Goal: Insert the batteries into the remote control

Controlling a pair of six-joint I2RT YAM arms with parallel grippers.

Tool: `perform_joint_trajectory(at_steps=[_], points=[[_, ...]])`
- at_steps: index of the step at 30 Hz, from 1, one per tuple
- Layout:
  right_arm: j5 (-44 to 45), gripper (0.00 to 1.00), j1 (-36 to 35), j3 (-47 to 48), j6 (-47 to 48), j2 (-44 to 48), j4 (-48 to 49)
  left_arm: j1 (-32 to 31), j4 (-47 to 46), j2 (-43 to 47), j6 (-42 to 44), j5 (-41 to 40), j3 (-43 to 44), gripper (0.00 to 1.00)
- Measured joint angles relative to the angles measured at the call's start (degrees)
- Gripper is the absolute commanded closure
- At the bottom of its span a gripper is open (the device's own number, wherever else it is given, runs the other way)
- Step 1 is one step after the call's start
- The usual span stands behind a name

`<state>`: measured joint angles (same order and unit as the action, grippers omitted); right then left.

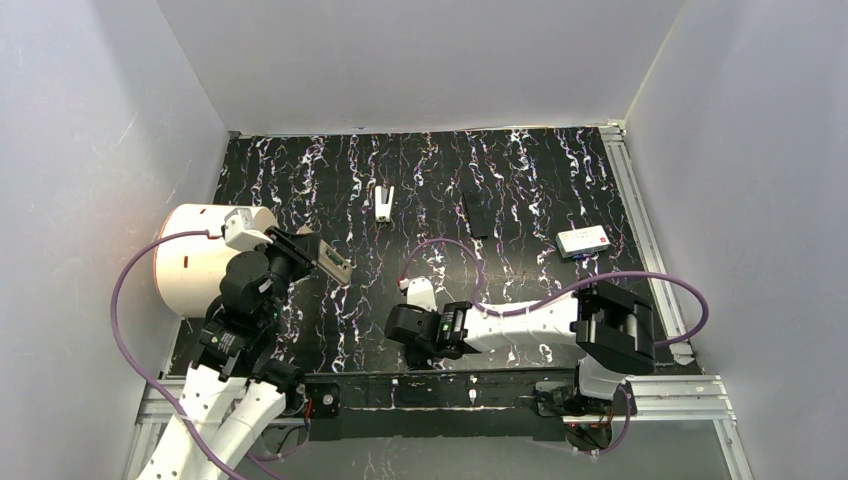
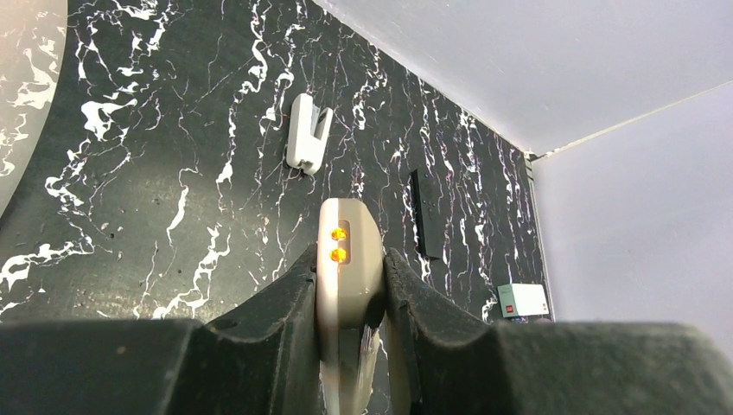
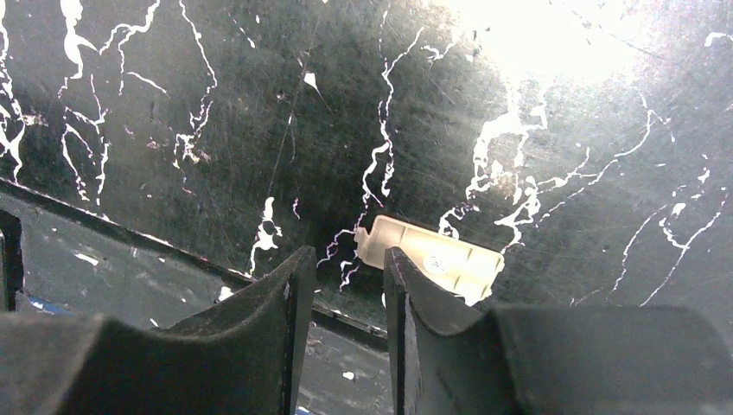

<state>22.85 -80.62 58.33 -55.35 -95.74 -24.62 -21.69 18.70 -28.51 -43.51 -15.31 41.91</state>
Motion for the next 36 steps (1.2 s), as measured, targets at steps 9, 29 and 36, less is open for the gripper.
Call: perform_joint_trajectory(at_steps=[9,29,36], points=[[0.98,0.68,0.02,2.14,-0.55,-1.77,-1.07,0.0,0.24,-1.25,0.72,-0.66,-0.15,1.0],[1.31,0.76,0.17,3.8,-1.73,-4.52,-2.82,0.0,0.28,-1.79,0.7,-0.74,-0.31,1.0],[1.4,0.94,0.74,4.96,-2.32,-5.33,-4.46,0.0,0.59,-1.77,0.66,-0.72,-0.31,1.0]])
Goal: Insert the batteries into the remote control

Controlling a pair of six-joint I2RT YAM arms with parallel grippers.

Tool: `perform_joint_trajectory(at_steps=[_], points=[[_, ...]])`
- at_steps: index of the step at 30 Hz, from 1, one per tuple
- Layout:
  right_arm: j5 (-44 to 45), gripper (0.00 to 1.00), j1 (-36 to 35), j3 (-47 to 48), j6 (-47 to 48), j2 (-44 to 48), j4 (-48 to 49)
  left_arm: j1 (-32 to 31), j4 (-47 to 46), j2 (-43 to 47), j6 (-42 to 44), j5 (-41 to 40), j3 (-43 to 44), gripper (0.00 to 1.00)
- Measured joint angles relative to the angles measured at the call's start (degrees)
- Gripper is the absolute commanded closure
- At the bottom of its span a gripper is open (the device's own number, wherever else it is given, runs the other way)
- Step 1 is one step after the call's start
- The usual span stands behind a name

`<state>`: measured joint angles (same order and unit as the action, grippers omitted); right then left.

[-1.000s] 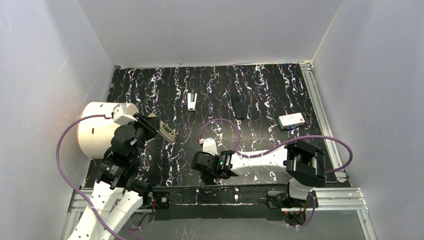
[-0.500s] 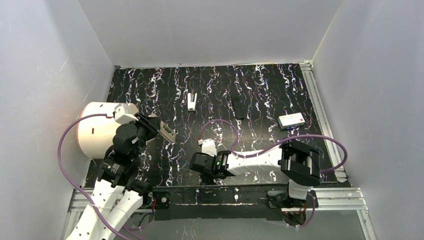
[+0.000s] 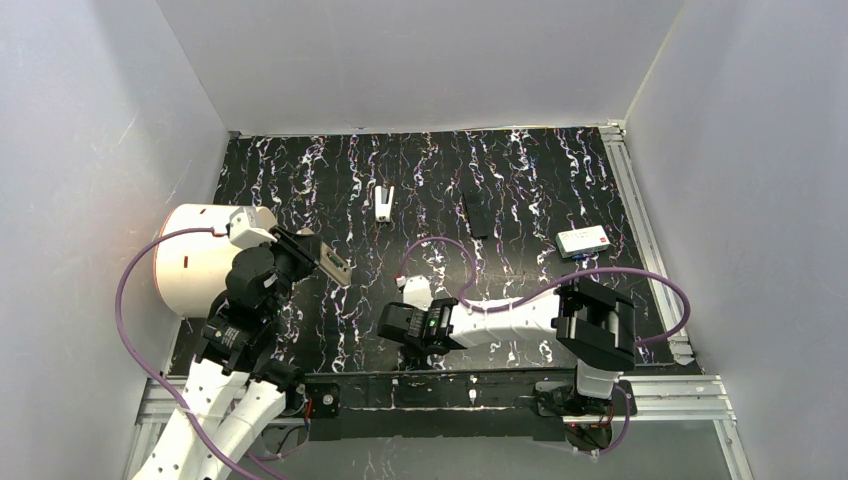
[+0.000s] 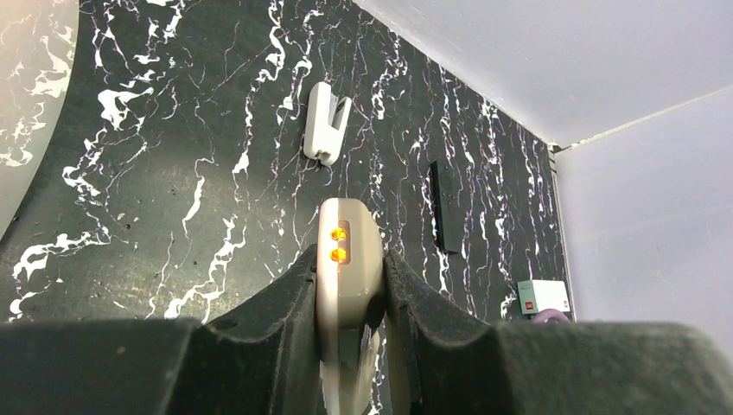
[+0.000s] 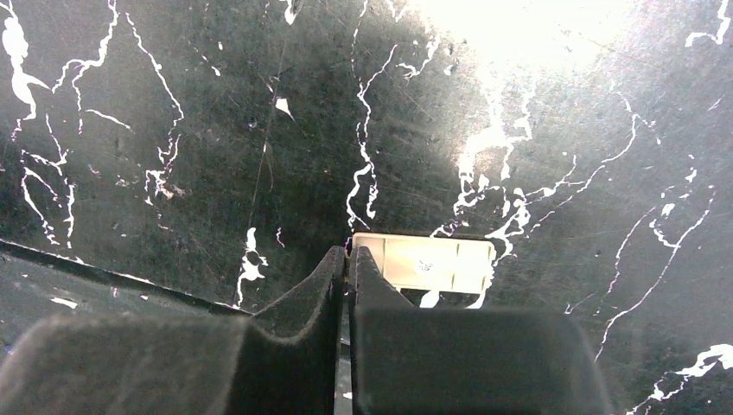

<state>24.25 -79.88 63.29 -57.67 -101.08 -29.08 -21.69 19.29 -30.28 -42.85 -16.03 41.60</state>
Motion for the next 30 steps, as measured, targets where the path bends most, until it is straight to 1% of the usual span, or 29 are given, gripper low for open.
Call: perform_joint_trajectory(at_steps=[3,7,9,11,14,17,20,25,30], points=[[0.17,0.99,0.04,0.46,-0.15,-0.2,-0.85,0.0,0.2,0.0,0.0,0.09,0.0,1.0],[1.07,0.99,0.83,0.68,0.48,0.17,-1.55,0.0,0.26,0.0,-0.22,0.55,0.0,1.0],[0.28,0.99,2.75,0.46,0.92,1.38,-1.01,0.0,0.17,-0.09,-0.48,1.05,0.0,1.0],[-2.05,0.99,6.99,-1.16,1.4,4.81,1.64,0.0,-0.13,-0.52,-0.92,1.97,0.0,1.0],[-6.43,0.99,15.74,-3.98,1.44,11.69,6.54,0.0,-1.73,-2.4,-2.58,4.09,0.0,1.0],[-9.97,0.99,24.44,-4.92,0.44,18.56,12.09,0.0,-5.22,-5.4,-5.16,7.3,0.0,1.0],[-12.02,0.99,28.09,-4.9,-1.44,24.04,18.62,0.0,-12.85,-9.33,-9.35,11.91,-0.76,1.0],[-13.07,0.99,29.05,-4.63,-6.82,30.38,30.53,0.0,-27.1,-16.24,-18.32,18.49,-3.52,1.0],[-12.39,0.99,29.2,-4.57,-13.55,32.3,41.48,0.0,-40.3,-21.22,-27.52,20.28,-6.29,1.0]])
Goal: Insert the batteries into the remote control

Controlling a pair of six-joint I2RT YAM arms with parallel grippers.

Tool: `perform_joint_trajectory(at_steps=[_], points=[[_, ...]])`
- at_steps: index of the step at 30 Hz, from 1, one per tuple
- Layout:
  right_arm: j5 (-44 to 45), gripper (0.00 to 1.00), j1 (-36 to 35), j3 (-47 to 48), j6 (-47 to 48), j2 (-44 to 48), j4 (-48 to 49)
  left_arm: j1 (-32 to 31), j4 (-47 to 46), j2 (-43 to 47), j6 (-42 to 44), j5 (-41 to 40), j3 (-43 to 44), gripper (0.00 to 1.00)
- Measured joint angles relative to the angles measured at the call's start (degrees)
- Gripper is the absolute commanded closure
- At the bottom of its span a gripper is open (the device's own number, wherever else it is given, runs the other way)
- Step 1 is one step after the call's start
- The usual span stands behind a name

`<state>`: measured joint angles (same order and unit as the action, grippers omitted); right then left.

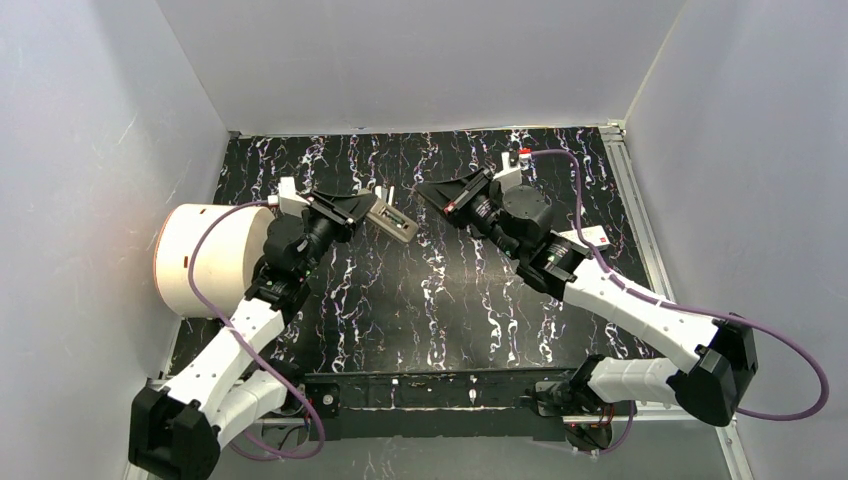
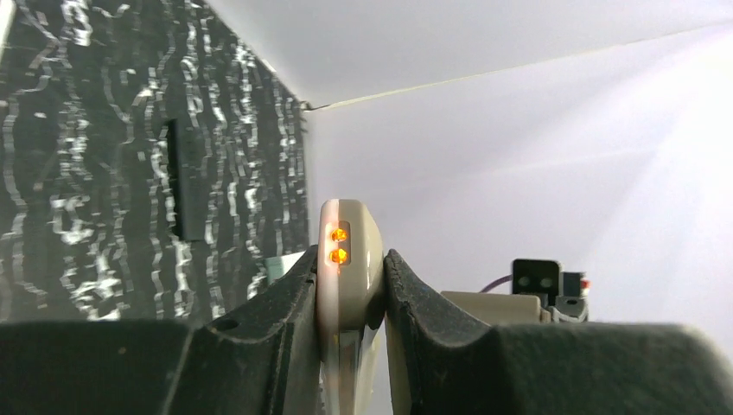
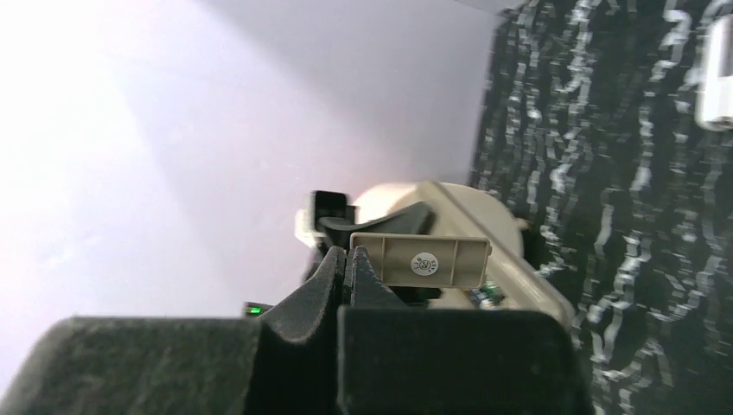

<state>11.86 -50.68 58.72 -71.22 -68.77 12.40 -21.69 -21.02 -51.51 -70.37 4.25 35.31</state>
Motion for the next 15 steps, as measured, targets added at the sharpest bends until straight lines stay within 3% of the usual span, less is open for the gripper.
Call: perform_joint_trajectory(at_steps=[8,15], points=[[-0.35,0.99,0.0,0.04,-9.77,-2.78,12.92,-0.61,-14.91,-4.68,-10.88,-0.42,-2.84,1.0],[-0.26,0.99,-1.4,0.87,-14.23,-7.89,15.5,-1.44,-19.58,-5.05,-14.08,-1.92,-3.56,1.0]])
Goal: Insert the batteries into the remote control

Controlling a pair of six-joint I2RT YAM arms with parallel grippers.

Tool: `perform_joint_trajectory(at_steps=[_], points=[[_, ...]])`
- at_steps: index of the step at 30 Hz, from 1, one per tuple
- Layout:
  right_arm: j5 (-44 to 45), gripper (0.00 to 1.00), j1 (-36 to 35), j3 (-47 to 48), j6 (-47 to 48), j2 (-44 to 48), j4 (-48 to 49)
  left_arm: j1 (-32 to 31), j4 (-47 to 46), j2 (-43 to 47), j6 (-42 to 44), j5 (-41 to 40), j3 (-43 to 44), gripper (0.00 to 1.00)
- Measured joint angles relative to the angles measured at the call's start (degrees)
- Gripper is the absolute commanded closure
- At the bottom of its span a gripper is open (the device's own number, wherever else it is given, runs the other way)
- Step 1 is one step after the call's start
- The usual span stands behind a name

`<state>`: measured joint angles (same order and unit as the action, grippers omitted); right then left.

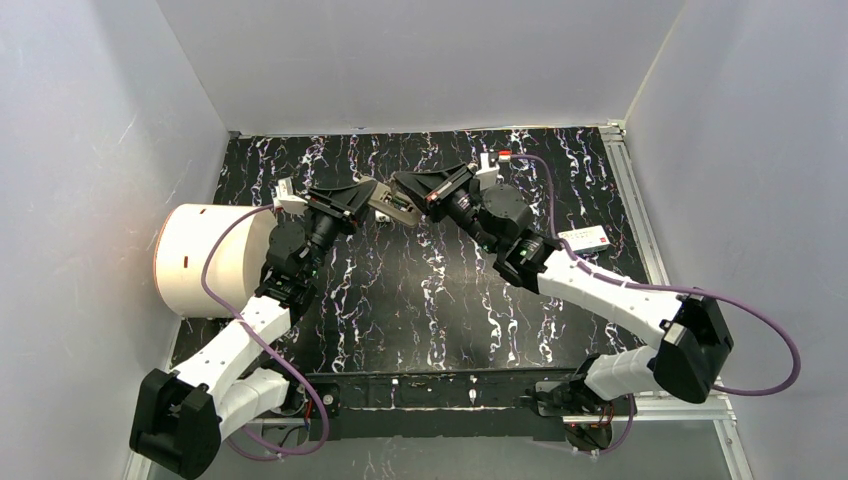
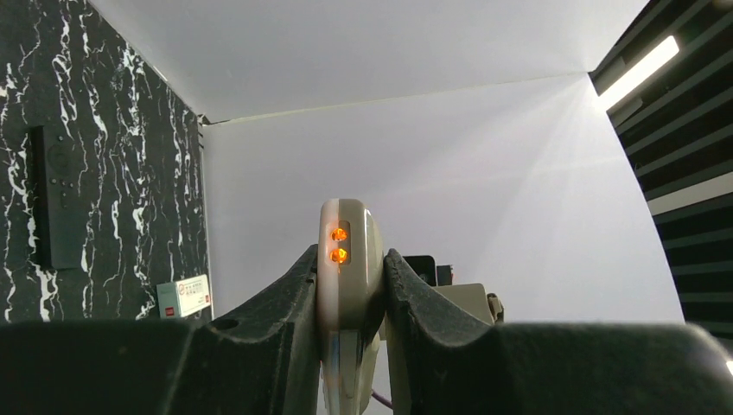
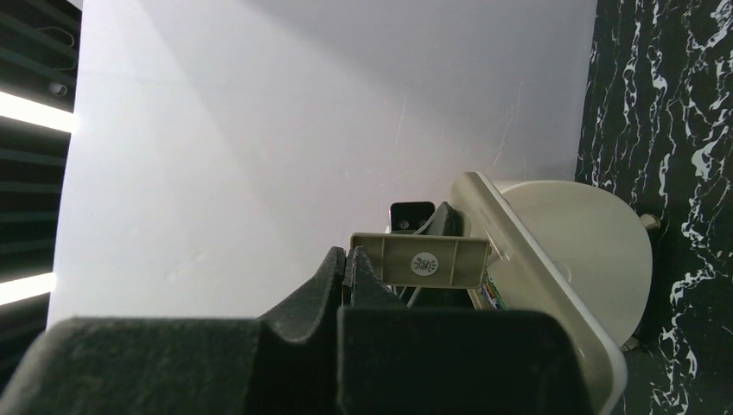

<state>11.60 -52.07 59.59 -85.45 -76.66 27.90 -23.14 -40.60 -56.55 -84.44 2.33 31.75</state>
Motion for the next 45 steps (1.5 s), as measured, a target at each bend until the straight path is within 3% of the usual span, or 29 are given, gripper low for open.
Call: perform_joint_trajectory(at_steps=[37,45], points=[[0.22,0.99,-2.32,3.26,-1.31,-4.63,3.23,-0.24,-3.58,-0.83,-3.3,-1.79,-0.42,1.0],[0.26,0.91,-2.32,2.32,-1.33,-4.44,4.17,-0.24,-3.32,-0.83,-3.61,-1.77,-0.42,1.0]])
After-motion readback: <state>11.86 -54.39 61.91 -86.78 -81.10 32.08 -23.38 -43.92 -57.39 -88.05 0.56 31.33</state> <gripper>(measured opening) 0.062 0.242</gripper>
